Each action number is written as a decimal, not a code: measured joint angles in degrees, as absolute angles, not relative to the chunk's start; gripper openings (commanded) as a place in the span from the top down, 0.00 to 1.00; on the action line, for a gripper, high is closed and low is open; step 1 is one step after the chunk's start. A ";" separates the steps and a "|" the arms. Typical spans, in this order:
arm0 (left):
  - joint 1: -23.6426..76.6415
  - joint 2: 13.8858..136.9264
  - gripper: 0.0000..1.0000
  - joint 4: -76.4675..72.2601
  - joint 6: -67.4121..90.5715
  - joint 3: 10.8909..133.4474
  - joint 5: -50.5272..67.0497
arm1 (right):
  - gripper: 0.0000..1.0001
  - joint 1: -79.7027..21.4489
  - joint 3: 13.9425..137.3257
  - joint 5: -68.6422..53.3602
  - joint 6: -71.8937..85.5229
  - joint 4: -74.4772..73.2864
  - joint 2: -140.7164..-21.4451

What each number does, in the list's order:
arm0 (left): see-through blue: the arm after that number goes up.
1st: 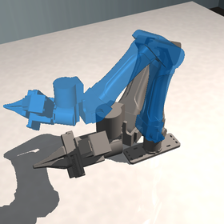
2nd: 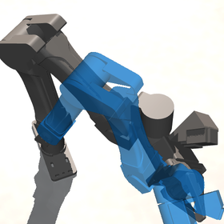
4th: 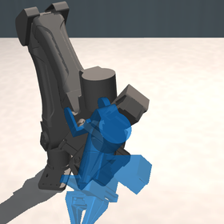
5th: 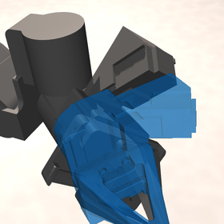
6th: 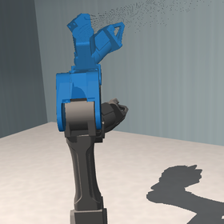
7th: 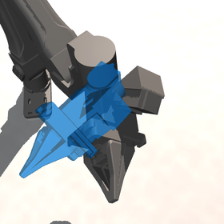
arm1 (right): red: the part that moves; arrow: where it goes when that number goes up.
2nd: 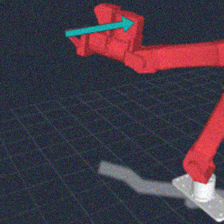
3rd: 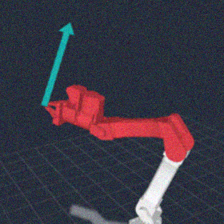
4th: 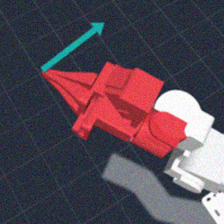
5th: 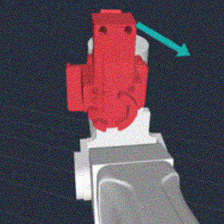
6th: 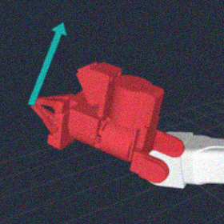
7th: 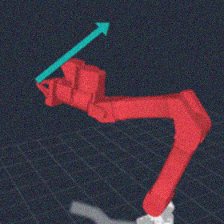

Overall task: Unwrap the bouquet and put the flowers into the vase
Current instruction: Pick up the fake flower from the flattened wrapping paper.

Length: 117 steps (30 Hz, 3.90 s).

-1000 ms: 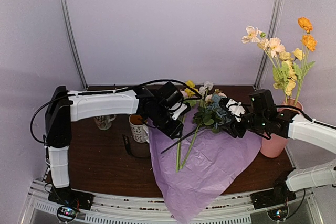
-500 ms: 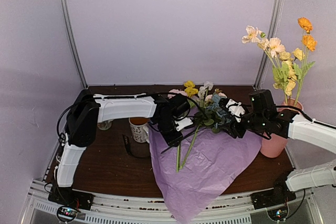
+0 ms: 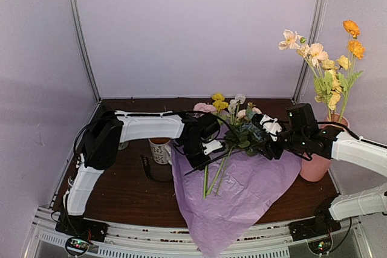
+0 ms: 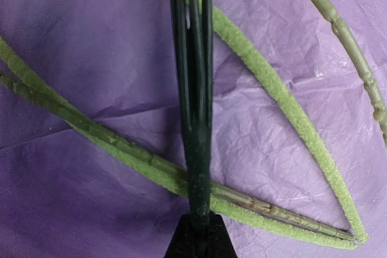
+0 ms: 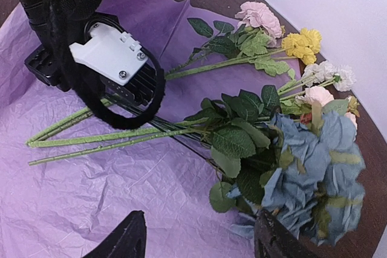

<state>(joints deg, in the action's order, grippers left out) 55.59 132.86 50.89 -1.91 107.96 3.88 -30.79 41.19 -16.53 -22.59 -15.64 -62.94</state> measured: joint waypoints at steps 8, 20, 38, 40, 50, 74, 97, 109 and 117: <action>55.59 129.75 1.00 49.08 1.26 104.16 3.81 | 0.38 -30.79 41.19 -16.71 -22.35 -15.70 -63.11; 55.48 112.55 1.00 39.07 17.82 93.86 4.73 | 0.27 -31.79 53.25 -24.77 -11.38 -22.22 -67.44; 57.84 111.63 1.00 27.40 28.16 87.33 0.89 | 0.25 -31.16 65.82 -43.38 14.87 -24.10 -85.56; 57.87 111.37 1.00 26.68 28.23 86.02 0.62 | 0.25 -30.85 65.87 -45.32 16.95 -23.57 -86.39; 58.33 110.74 1.00 22.04 27.20 80.84 -1.76 | 0.29 -28.18 62.22 -47.46 23.83 -21.19 -84.60; 62.61 109.16 1.00 19.22 26.11 80.36 -12.29 | 1.00 -27.22 62.08 -52.51 39.20 -9.21 -93.95; 62.63 107.26 1.00 13.43 27.79 72.84 -14.81 | 1.00 -15.86 64.47 -56.25 38.00 -11.46 -89.01; 61.56 107.24 1.00 17.08 27.27 76.58 -15.75 | 1.00 -29.58 64.90 -55.42 31.09 -11.66 -80.73; 59.92 107.31 1.00 19.33 26.46 80.05 -16.75 | 1.00 -31.09 66.74 -55.31 27.16 -13.89 -81.65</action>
